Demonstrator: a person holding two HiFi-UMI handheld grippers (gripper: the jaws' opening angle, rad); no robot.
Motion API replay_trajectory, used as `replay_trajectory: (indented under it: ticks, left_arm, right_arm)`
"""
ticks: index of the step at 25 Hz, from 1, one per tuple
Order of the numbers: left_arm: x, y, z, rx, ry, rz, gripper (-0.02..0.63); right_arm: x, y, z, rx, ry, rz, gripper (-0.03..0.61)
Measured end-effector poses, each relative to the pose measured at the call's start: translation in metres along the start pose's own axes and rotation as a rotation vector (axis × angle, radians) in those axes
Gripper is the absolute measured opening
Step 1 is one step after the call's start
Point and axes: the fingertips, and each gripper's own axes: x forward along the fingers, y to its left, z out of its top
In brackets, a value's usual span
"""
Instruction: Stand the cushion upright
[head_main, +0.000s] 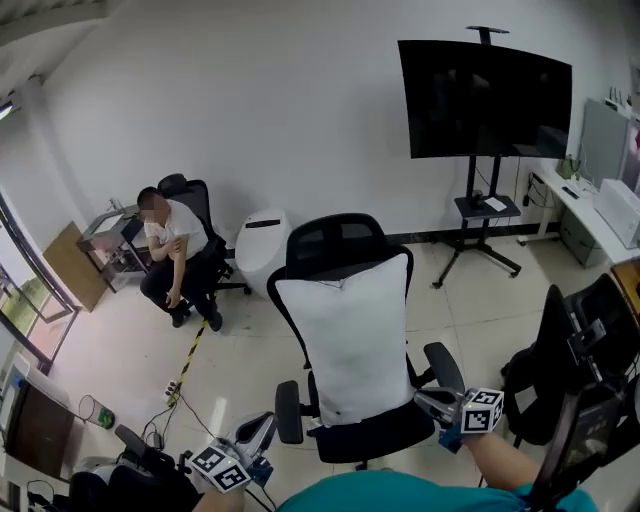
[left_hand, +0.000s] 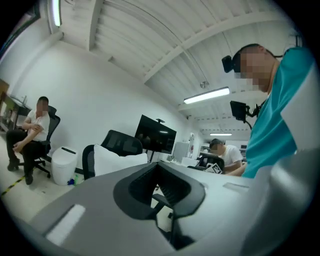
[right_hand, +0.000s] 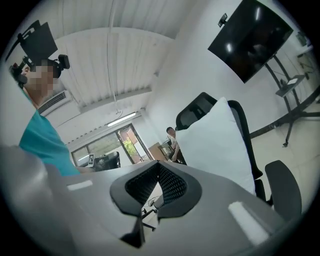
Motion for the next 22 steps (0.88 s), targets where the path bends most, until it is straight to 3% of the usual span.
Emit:
replay_trajectory:
  ticks: [3,6,13,22]
  left_arm:
    - [-0.046,-0.019,-0.004,-0.071,-0.027,-0.075,0.012]
    - [-0.096,-0.039,-0.025,-0.135,0.003,-0.127,0.012]
    - [-0.189,-0.094,-0.040,-0.186,0.073,-0.214,0.012]
    - [-0.243,-0.215,-0.063,-0.206,0.018,-0.232,0.012]
  right_arm:
    - [-0.007,0.055,-0.015,-0.027,-0.035,-0.036,0.003]
    - [-0.019,0.113,-0.052,-0.020,-0.071,-0.076,0.003]
    - [-0.068,0.231,-0.111,-0.045,-0.114,-0.158,0.003]
    - [-0.190,0.312,-0.145,-0.121,-0.137,-0.194,0.003]
